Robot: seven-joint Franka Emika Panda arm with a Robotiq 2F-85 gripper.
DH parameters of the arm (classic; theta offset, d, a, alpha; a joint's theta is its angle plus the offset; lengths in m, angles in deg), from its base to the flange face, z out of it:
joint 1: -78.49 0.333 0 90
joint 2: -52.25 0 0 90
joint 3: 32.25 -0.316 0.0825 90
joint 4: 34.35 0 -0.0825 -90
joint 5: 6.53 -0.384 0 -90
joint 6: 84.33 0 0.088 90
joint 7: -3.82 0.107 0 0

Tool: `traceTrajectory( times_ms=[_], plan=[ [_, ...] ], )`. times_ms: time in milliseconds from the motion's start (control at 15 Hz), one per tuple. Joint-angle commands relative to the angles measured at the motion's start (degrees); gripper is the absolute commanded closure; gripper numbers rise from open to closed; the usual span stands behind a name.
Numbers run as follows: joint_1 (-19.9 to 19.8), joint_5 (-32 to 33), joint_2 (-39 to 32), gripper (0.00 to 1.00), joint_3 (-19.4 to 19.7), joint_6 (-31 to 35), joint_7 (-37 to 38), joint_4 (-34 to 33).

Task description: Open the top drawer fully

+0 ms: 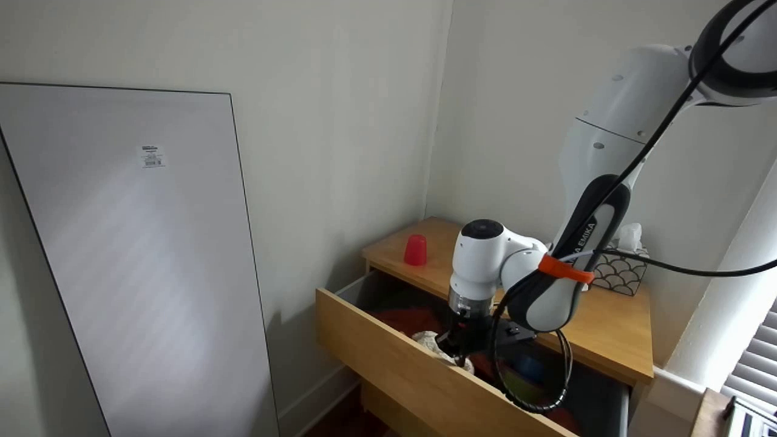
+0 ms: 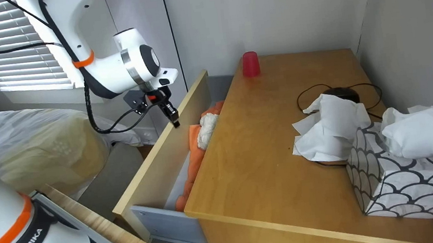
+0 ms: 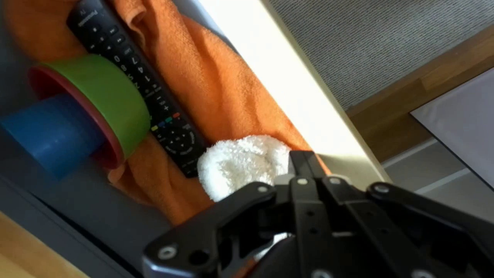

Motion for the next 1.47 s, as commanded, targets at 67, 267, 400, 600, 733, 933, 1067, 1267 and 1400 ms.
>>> traceTrajectory(
  times_ms=[67,267,400,600,733,933,1067,1267,1400],
  plan=[
    [-0.2,-1.2,-3.0,1.00,-0.5,1.6,1.2,-1.8],
    [-1.2,-2.1,-3.6,1.00,-2.1,1.6,-0.3,-1.8],
    [-1.7,-2.6,-3.1,1.00,-3.5,2.0,-1.0,-1.2],
    [-2.7,-2.6,-2.7,1.00,-5.9,2.6,-2.3,-0.3],
    [-3.2,-2.3,-2.5,1.00,-7.9,3.3,-3.5,0.4],
    [-3.5,-2.0,-2.8,1.00,-10.6,3.7,-5.4,0.6],
    [-3.2,-1.6,-3.2,1.00,-11.7,3.7,-6.1,0.5],
    [-4.8,-2.6,-4.2,1.00,-15.0,3.4,-9.7,0.5],
    [-6.8,-3.3,-4.9,1.00,-17.7,3.0,-13.1,0.5]
  ],
)
